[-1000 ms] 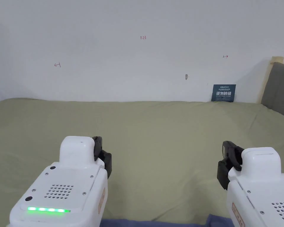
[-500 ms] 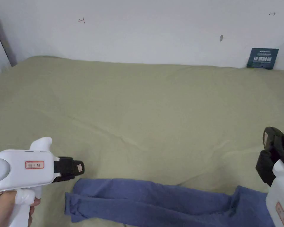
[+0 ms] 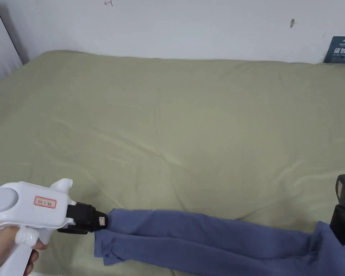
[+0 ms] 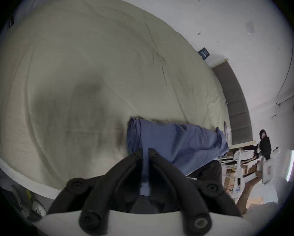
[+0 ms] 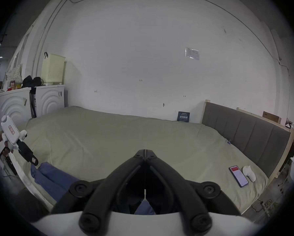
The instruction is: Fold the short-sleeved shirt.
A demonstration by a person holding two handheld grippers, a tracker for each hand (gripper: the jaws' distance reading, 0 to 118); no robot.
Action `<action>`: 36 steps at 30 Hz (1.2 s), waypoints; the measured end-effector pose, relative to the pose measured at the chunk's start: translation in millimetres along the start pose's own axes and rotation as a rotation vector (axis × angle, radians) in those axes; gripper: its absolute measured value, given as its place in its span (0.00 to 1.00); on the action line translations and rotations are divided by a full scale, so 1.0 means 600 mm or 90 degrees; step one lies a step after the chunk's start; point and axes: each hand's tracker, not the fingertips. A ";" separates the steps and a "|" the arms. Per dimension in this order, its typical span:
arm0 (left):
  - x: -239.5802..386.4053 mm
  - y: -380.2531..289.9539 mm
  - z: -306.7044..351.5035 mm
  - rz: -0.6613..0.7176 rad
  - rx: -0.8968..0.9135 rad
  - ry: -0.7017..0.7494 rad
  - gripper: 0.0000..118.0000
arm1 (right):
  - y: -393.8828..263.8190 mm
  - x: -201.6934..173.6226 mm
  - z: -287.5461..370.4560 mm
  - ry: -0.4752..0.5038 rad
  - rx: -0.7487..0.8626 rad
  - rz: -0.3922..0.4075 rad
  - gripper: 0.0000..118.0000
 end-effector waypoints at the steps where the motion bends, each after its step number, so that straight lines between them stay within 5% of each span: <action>1: -0.059 0.030 -0.015 0.022 -0.006 -0.035 0.43 | 0.000 0.000 -0.002 0.000 -0.003 0.001 0.00; 2: -0.071 0.035 -0.027 0.038 -0.028 -0.065 0.79 | -0.001 0.000 -0.002 0.001 -0.006 0.000 0.00; 3: -0.081 0.037 -0.038 0.048 -0.040 -0.066 1.00 | -0.002 0.001 -0.003 0.003 -0.010 -0.002 0.00; 12: -0.078 0.011 -0.095 0.143 -0.080 -0.275 1.00 | -0.013 0.009 -0.014 -0.003 -0.034 -0.005 0.00; 14: -0.047 -0.011 -0.109 0.145 -0.083 -0.261 0.99 | -0.014 0.008 -0.016 -0.001 -0.037 -0.010 0.00; 15: -0.040 -0.010 -0.108 0.142 -0.081 -0.260 0.93 | -0.014 0.007 -0.016 0.000 -0.038 -0.011 0.00; 16: -0.041 -0.008 -0.113 0.139 -0.079 -0.276 0.74 | -0.014 0.007 -0.016 0.001 -0.038 -0.013 0.00; 18: -0.039 -0.007 -0.116 0.144 -0.079 -0.233 0.06 | -0.014 0.006 -0.014 0.006 -0.040 -0.012 0.00; 20: -0.049 0.004 -0.132 0.121 -0.095 -0.146 0.06 | -0.013 0.006 -0.011 0.010 -0.040 -0.012 0.00; 25: -0.053 0.012 -0.112 0.135 -0.074 -0.172 0.06 | -0.002 0.012 0.006 0.017 -0.029 -0.015 0.00; 36: -0.031 -0.002 0.042 0.119 0.020 -0.060 0.06 | 0.021 0.044 0.026 0.016 0.011 -0.028 0.00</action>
